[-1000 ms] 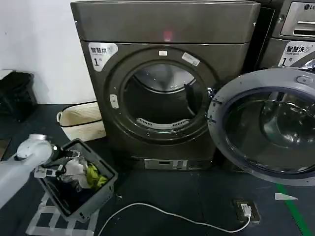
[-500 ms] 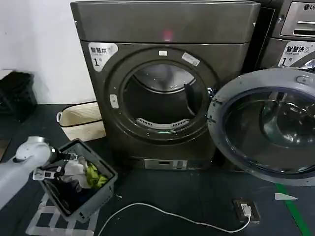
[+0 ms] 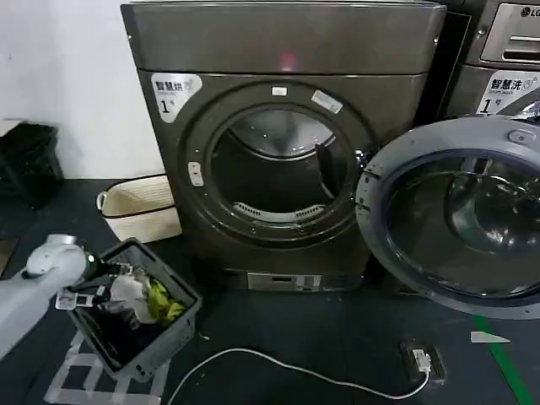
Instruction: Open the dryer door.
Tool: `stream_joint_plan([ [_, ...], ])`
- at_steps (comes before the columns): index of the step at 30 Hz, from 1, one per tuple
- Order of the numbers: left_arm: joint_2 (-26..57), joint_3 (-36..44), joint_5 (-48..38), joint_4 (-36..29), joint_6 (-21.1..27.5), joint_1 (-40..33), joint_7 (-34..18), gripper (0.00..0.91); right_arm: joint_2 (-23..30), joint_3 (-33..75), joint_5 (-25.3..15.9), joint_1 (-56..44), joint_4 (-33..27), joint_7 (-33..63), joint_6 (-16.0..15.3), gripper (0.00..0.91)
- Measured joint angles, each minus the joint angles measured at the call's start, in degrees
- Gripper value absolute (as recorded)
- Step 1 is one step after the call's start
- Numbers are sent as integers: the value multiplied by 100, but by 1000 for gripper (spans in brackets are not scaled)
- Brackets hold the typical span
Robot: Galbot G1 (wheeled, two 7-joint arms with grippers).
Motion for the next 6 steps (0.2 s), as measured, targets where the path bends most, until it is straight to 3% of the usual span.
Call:
stream_joint_plan([
  [6, 9, 0, -1, 21, 0, 0, 0, 907, 0, -9, -5, 12, -2, -6, 6, 907],
])
